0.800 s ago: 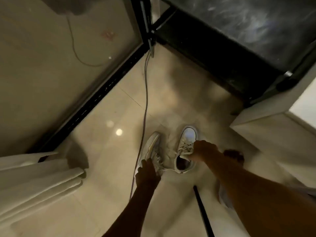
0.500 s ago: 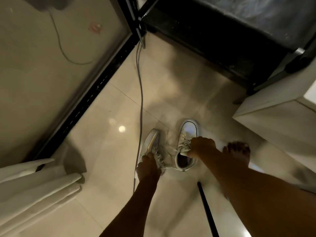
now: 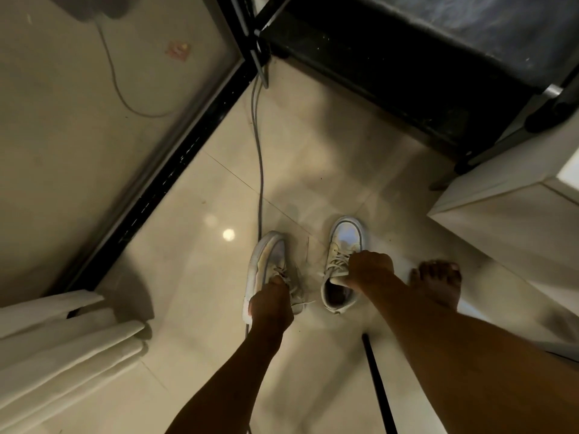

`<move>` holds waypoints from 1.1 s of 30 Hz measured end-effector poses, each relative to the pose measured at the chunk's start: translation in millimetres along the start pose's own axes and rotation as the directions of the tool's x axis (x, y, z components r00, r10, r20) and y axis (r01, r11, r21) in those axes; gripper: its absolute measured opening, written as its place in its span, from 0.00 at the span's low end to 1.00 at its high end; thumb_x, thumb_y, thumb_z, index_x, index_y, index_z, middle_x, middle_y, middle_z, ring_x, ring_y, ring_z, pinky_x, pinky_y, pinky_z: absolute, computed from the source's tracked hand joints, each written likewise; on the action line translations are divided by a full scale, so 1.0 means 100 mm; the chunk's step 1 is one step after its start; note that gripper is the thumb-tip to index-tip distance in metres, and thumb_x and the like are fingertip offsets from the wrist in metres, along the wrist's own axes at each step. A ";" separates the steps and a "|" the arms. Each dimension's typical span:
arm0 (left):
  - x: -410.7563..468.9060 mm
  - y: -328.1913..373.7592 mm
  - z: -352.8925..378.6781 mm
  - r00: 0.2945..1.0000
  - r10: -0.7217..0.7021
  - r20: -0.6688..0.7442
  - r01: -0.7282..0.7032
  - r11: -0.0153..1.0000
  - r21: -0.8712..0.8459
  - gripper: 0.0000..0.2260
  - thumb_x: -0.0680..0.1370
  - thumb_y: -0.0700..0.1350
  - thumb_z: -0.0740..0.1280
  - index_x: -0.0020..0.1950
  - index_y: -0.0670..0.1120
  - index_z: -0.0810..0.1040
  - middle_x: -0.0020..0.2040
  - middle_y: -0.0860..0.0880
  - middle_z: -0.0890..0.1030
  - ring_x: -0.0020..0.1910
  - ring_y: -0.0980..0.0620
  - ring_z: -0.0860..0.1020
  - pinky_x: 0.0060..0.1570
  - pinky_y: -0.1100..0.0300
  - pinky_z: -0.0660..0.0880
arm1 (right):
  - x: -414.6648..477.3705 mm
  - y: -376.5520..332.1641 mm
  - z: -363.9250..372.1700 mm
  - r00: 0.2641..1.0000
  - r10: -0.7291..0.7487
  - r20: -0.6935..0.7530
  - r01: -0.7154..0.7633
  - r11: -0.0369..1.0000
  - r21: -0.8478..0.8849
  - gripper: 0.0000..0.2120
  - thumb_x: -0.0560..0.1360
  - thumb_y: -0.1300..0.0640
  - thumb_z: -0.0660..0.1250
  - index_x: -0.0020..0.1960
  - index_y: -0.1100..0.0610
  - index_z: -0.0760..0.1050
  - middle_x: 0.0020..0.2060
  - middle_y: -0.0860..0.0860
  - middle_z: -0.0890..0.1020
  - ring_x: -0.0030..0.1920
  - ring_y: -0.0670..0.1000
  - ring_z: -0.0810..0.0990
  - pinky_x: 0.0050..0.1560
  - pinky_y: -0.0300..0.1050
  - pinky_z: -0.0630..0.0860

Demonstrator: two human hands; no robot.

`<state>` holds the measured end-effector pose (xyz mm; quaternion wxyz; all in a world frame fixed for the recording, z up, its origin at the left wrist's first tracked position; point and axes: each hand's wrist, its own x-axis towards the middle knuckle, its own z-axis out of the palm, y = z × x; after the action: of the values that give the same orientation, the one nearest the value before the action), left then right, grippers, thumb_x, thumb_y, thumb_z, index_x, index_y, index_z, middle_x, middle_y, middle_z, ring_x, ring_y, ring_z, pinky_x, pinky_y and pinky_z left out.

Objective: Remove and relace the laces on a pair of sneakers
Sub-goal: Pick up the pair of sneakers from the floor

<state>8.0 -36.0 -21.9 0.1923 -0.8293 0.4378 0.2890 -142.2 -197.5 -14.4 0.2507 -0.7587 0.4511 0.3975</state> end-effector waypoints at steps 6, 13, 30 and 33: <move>0.09 -0.26 -0.27 0.998 -0.056 -0.035 0.054 0.997 -0.047 0.19 0.79 0.50 0.60 0.67 0.43 0.65 0.53 0.44 0.82 0.52 0.41 0.81 0.50 0.52 0.75 | -0.03 -0.01 -0.10 0.999 -0.022 -0.036 0.023 0.999 0.035 0.35 0.69 0.24 0.60 0.61 0.50 0.75 0.55 0.49 0.80 0.56 0.52 0.80 0.50 0.46 0.71; 0.10 -0.23 -0.76 0.995 -0.087 -0.051 0.084 0.995 -0.058 0.13 0.78 0.43 0.59 0.62 0.43 0.69 0.55 0.45 0.81 0.53 0.43 0.80 0.51 0.53 0.73 | -0.26 0.05 -0.43 0.997 -0.022 -0.070 0.024 0.999 0.035 0.28 0.73 0.31 0.63 0.60 0.53 0.75 0.55 0.50 0.80 0.57 0.53 0.80 0.54 0.46 0.72; -1.10 0.32 -2.90 0.853 0.070 -0.517 -0.248 0.926 -0.285 0.08 0.74 0.53 0.62 0.47 0.50 0.70 0.43 0.46 0.81 0.42 0.42 0.78 0.38 0.55 0.72 | -2.28 0.65 -2.28 0.871 -0.118 -0.477 0.178 0.980 0.084 0.17 0.75 0.43 0.61 0.53 0.55 0.78 0.47 0.53 0.80 0.45 0.55 0.80 0.43 0.47 0.74; -1.44 0.49 -3.25 0.767 0.083 -0.636 -0.353 0.882 -0.311 0.07 0.74 0.53 0.62 0.45 0.51 0.70 0.38 0.49 0.79 0.37 0.45 0.77 0.35 0.55 0.72 | -2.75 0.88 -2.45 0.801 -0.077 -0.594 0.189 0.973 0.130 0.18 0.76 0.41 0.60 0.46 0.56 0.77 0.42 0.52 0.80 0.42 0.55 0.80 0.42 0.49 0.78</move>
<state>3.8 -159.9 314.5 -0.1734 -0.8405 0.5004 0.1149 -203.9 -286.3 348.0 0.1958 -0.8476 0.4862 0.0832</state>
